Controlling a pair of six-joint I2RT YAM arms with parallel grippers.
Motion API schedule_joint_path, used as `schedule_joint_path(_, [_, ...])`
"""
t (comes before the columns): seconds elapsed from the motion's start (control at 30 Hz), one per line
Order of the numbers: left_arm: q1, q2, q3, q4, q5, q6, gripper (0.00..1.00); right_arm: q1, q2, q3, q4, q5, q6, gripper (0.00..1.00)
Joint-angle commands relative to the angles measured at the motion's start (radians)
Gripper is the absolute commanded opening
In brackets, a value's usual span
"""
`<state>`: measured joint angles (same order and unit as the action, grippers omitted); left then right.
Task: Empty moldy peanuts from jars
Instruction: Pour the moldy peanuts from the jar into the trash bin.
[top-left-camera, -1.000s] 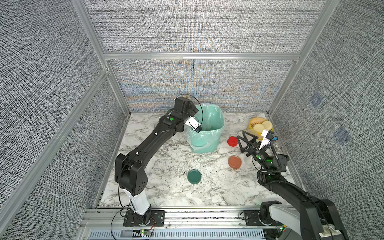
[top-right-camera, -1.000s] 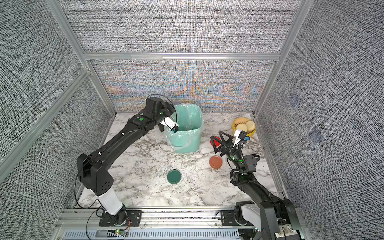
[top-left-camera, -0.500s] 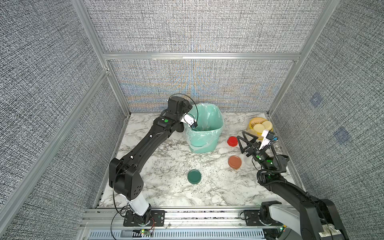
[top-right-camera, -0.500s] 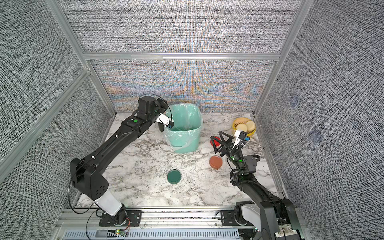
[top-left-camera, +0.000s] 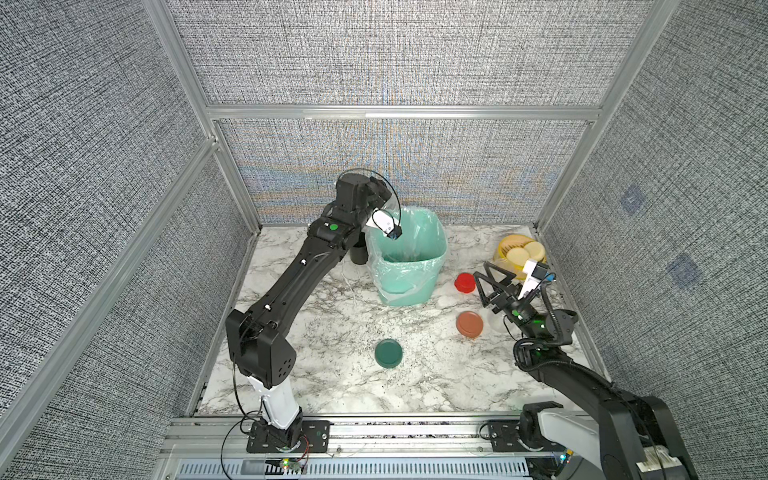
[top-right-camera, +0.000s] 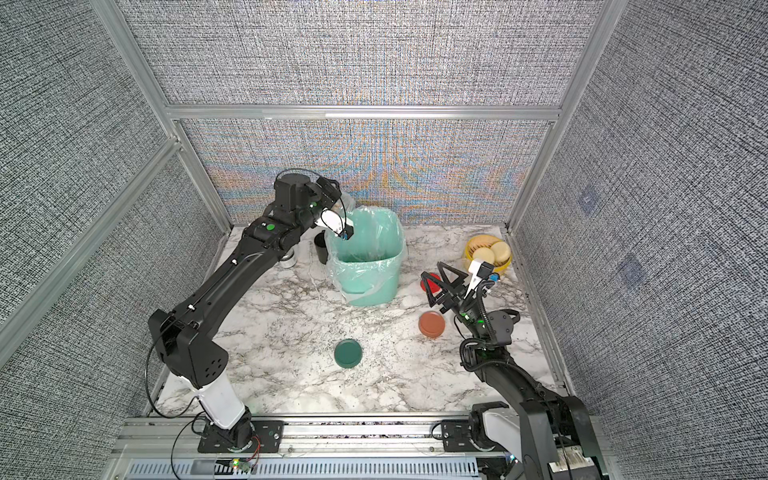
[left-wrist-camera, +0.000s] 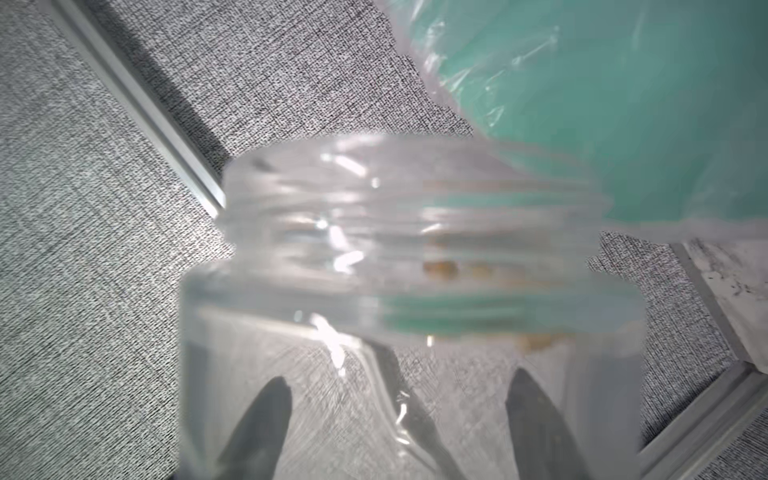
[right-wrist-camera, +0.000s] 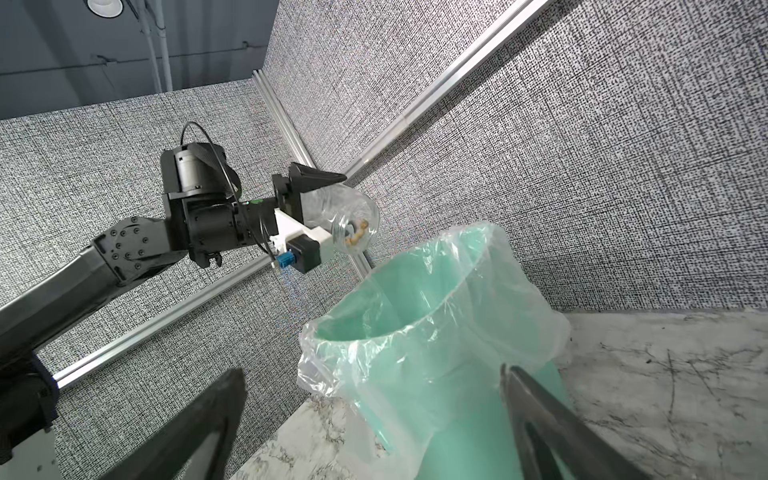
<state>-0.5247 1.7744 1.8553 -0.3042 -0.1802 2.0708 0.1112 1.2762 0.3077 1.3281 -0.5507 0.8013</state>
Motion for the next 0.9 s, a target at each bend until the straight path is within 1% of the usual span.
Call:
schedule_joint_path(0.0, [-0.008, -0.012, -0.059, 0.0, 0.005, 0.457, 0.0, -0.001, 0.009, -0.003, 0.079, 0.001, 0.033, 0.98])
schedule_joint_path(0.1, [-0.009, -0.046, -0.203, -0.03, -0.032, 0.431, 0.0, 0.0, 0.003, -0.011, 0.085, 0.003, 0.032, 0.98])
schedule_joint_path(0.17, [-0.009, -0.058, -0.263, -0.057, -0.046, 0.408, 0.0, 0.0, -0.005, -0.012, 0.078, 0.006, 0.027, 0.98])
schedule_joint_path(0.23, [-0.008, -0.053, -0.238, -0.06, -0.04, 0.402, 0.0, -0.001, -0.019, -0.01, 0.07, 0.009, 0.017, 0.98])
schedule_joint_path(0.27, [-0.008, -0.041, -0.195, -0.059, -0.046, 0.416, 0.0, -0.002, -0.025, -0.006, 0.06, 0.013, 0.008, 0.98])
schedule_joint_path(0.37, [-0.009, 0.002, -0.052, -0.058, -0.001, 0.448, 0.0, 0.0, -0.041, 0.01, 0.005, 0.021, -0.018, 0.98])
schedule_joint_path(0.43, [-0.012, 0.028, 0.02, -0.041, 0.024, 0.456, 0.0, 0.0, -0.036, 0.015, 0.004, 0.02, -0.015, 0.98])
schedule_joint_path(0.53, [-0.018, 0.059, 0.062, -0.014, 0.033, 0.456, 0.0, 0.0, -0.013, 0.012, 0.046, 0.004, 0.008, 0.98])
schedule_joint_path(0.63, [-0.021, 0.066, 0.022, -0.024, 0.043, 0.458, 0.0, 0.0, 0.006, 0.015, 0.056, -0.013, 0.023, 0.98])
schedule_joint_path(0.7, [-0.023, 0.046, -0.047, -0.043, 0.051, 0.458, 0.0, -0.001, 0.006, 0.011, 0.056, -0.017, 0.024, 0.98])
schedule_joint_path(0.77, [-0.023, 0.027, -0.12, -0.044, 0.022, 0.458, 0.0, -0.001, -0.004, 0.008, 0.042, -0.011, 0.015, 0.98])
schedule_joint_path(0.83, [-0.023, 0.014, -0.152, -0.051, 0.016, 0.451, 0.0, 0.0, -0.016, 0.01, 0.017, -0.011, -0.001, 0.98])
schedule_joint_path(0.87, [-0.022, 0.012, -0.146, -0.051, 0.018, 0.446, 0.0, 0.0, -0.02, 0.013, 0.008, -0.011, -0.009, 0.98])
